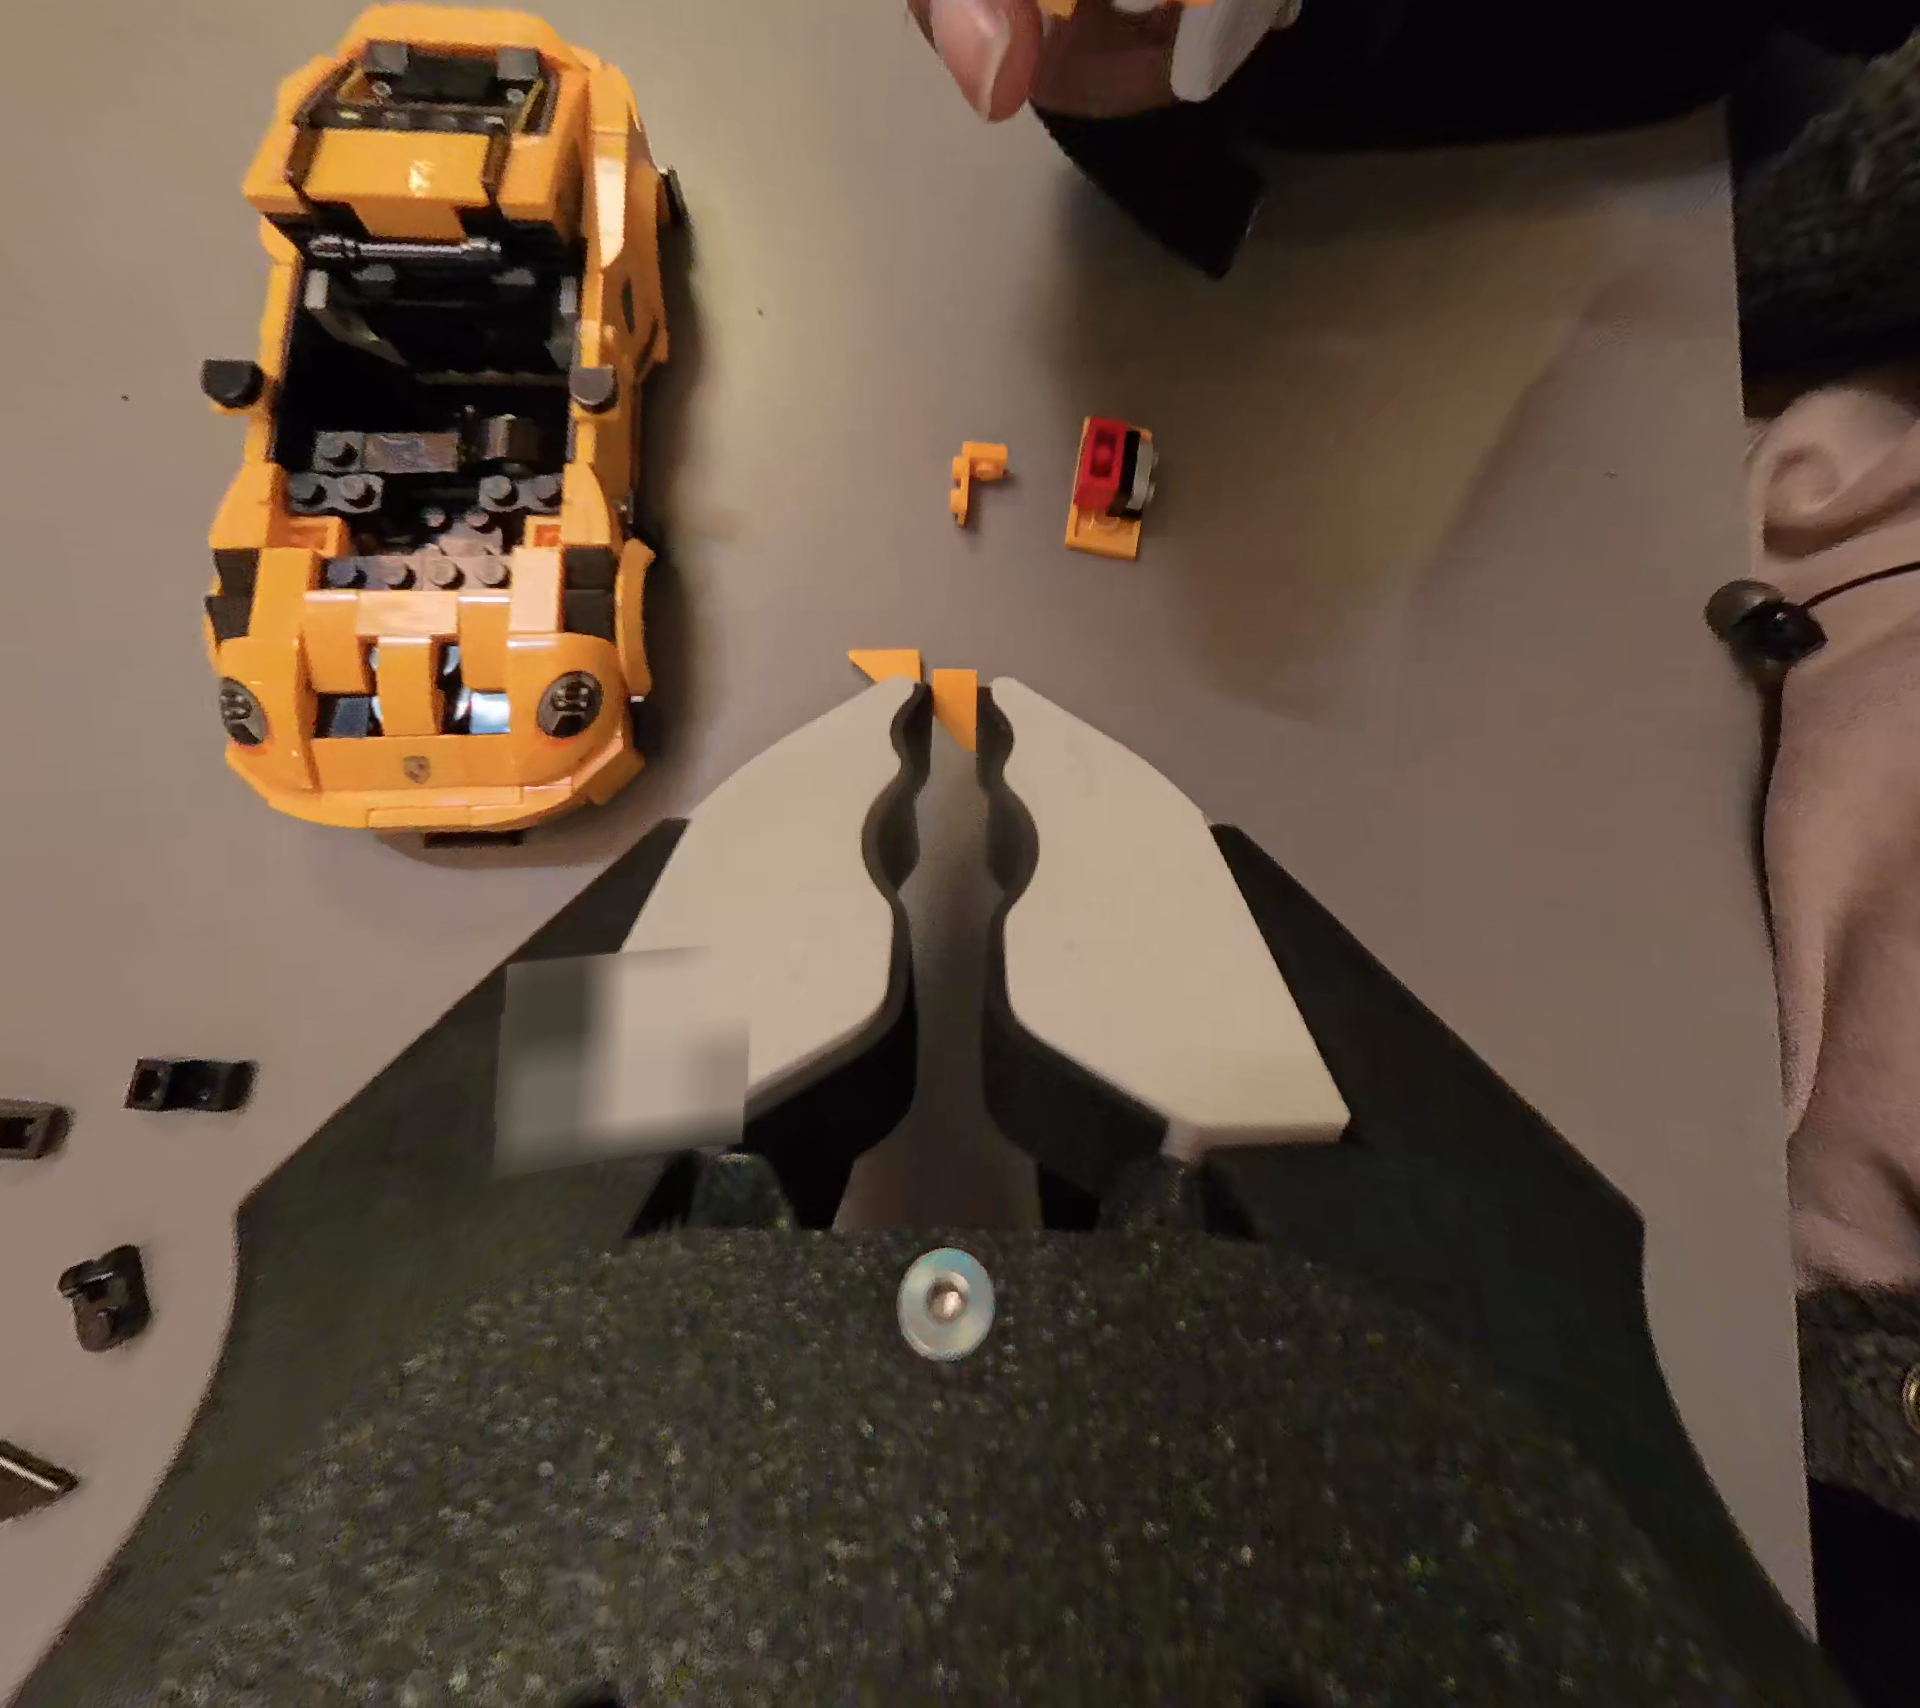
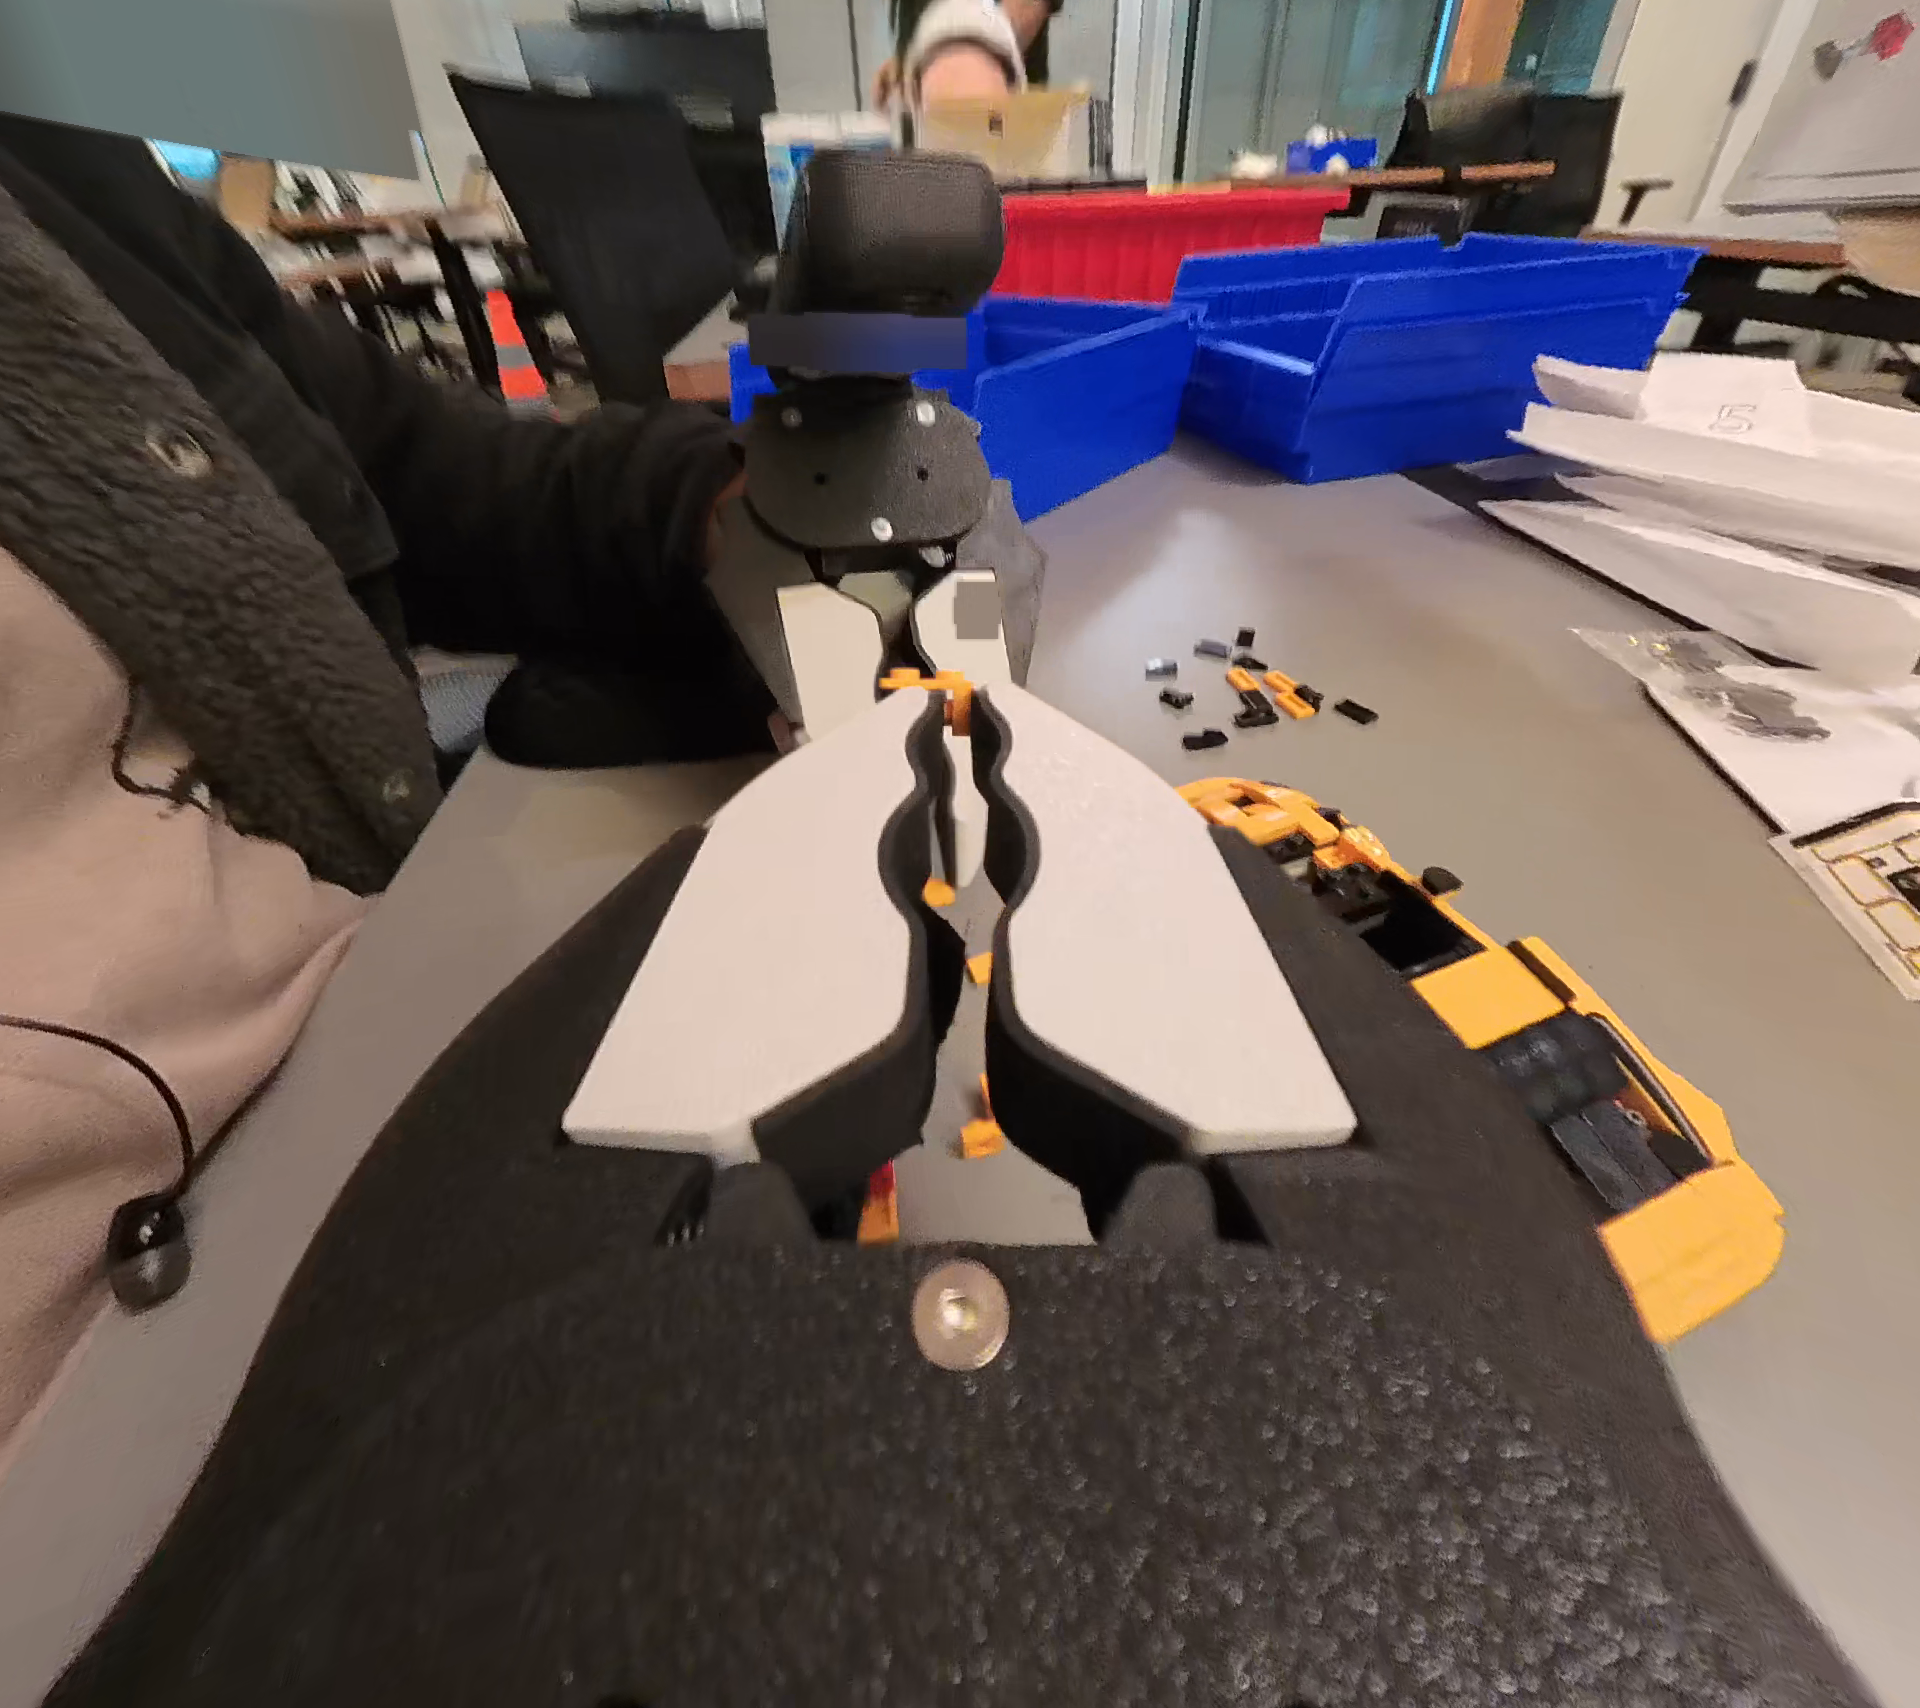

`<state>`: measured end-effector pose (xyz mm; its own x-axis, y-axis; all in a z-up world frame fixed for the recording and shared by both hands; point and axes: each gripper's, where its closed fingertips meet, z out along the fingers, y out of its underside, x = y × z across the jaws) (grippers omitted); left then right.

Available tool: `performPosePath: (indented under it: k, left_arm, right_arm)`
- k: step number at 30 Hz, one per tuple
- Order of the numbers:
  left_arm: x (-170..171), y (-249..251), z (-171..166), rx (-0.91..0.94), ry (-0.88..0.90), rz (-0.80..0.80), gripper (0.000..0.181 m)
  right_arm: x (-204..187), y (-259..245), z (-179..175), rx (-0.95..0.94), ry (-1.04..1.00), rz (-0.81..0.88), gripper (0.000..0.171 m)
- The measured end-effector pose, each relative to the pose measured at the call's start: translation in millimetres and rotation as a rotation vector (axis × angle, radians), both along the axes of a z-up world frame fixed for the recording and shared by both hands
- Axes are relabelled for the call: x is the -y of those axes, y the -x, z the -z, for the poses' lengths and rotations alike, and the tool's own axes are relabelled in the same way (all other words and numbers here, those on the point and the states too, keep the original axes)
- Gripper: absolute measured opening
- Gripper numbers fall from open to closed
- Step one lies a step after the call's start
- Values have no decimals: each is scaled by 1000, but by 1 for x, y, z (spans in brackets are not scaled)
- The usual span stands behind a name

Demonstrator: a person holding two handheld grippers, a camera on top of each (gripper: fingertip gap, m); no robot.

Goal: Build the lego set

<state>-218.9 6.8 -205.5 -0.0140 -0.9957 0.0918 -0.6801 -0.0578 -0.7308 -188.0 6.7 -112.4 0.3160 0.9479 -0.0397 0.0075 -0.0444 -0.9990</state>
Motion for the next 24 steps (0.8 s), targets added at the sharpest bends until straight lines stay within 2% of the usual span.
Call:
performPosePath:
  k: [6, 13, 16, 19, 24]
  left_arm:
    - [-2, -2, -7, 65, 5, -11, 8]
    - [-1, -2, -9, 87, 2, 9, 8]
    - [-2, 3, -10, 88, -3, 27, 7]
    - [5, 10, -8, 69, -2, 95, 7]
    - [22, 23, 3, 8, -8, 221, 7]
  right_arm:
    - [1, -3, -9, -87, 20, -26, 4]
    - [8, 5, 2, -28, 53, -87, 4]
    - [18, 18, 30, 176, 56, -176, 4]
    - [29, 27, 64, 458, 46, -293, 4]
    - [35, 33, 102, 815, 28, -482, 4]
